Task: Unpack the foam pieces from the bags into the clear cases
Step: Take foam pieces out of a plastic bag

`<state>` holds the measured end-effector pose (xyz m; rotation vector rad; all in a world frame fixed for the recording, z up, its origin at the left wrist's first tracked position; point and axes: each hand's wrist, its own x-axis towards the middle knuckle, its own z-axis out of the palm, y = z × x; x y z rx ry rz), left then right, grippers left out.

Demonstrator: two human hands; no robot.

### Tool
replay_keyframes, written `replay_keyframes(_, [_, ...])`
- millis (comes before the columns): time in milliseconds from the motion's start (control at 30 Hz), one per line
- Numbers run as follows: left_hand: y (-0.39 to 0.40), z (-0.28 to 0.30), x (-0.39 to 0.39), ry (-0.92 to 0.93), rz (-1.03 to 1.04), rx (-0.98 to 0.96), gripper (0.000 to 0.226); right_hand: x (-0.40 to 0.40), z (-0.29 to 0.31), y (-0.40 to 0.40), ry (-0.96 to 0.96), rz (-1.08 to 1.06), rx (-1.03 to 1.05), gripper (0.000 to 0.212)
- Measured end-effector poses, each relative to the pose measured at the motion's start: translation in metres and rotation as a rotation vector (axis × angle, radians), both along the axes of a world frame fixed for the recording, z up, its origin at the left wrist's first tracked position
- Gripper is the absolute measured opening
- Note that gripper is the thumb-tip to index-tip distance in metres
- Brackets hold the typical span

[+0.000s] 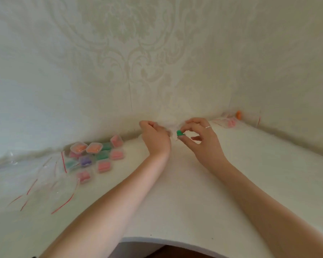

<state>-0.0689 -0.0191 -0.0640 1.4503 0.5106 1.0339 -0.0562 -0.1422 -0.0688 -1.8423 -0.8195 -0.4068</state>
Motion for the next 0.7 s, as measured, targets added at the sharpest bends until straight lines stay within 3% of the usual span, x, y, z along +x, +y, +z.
replay_keyframes(167, [0.018,0.014,-0.011,0.001,0.051,0.133,0.008,-0.002,-0.002,-0.001,0.153,0.019,0.109,0.014])
replay_keyframes(267, [0.018,0.019,-0.028,0.066,-0.01,0.309,0.009,-0.001,-0.009,0.004,0.21,0.021,0.066,0.01])
replay_keyframes(367, [0.038,0.02,-0.057,0.13,-0.015,0.306,0.02,-0.001,-0.011,0.003,0.199,0.014,0.005,0.016])
replay_keyframes(467, [0.072,0.022,-0.099,0.177,0.071,0.322,0.029,-0.002,-0.012,0.0,0.161,0.015,-0.017,0.019])
replay_keyframes(567, [0.107,0.027,-0.148,0.227,0.189,0.345,0.02,-0.002,-0.018,0.0,0.156,0.033,-0.031,0.028])
replay_keyframes(700, [0.152,0.025,-0.195,0.337,0.356,0.468,0.011,0.0,-0.021,0.006,0.156,-0.121,-0.218,0.025])
